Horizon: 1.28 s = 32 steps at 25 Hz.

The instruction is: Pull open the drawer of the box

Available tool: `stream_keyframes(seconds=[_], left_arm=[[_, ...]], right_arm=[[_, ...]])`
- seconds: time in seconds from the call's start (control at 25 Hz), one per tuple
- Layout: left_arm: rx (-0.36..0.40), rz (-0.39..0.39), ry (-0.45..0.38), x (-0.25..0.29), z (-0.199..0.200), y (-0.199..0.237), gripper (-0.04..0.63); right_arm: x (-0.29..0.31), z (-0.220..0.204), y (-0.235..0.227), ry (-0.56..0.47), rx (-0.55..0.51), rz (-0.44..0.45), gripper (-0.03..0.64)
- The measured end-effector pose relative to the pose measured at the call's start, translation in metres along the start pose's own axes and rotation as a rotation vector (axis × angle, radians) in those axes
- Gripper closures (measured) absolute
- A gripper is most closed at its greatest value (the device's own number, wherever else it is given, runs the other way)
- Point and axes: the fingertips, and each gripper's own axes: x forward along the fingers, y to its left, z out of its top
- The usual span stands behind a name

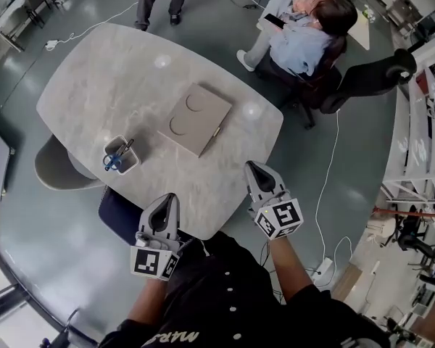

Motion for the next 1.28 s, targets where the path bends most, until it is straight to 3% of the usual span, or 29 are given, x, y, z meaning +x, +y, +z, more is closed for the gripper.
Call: stream_keyframes(seconds=[0.32,0.6,1.04,1.28], left_arm=[[-0.039,0.023,0.07,0.036,-0.04,0.02,0.578],[-0.078,0.031,0.131,0.056,-0.082,0.026,0.578],[-0.119,0.039,0.178,0.076,-0.129,0.033,0.578],[-0.136,0.055,0.196,0.076,-0.14,0.038,0.578]], right_arm=[[0.074,-0.076,-0.028,0.14,-0.023,0.047,0.617],[0.122,-0.129,-0.042,0.255,-0.105,0.11,0.603],[0.178,-0.189,-0.055,0.443,-0.314,0.221,0.404],[0.199,-0.207,-0.054,0.497,-0.375,0.295,0.392]])
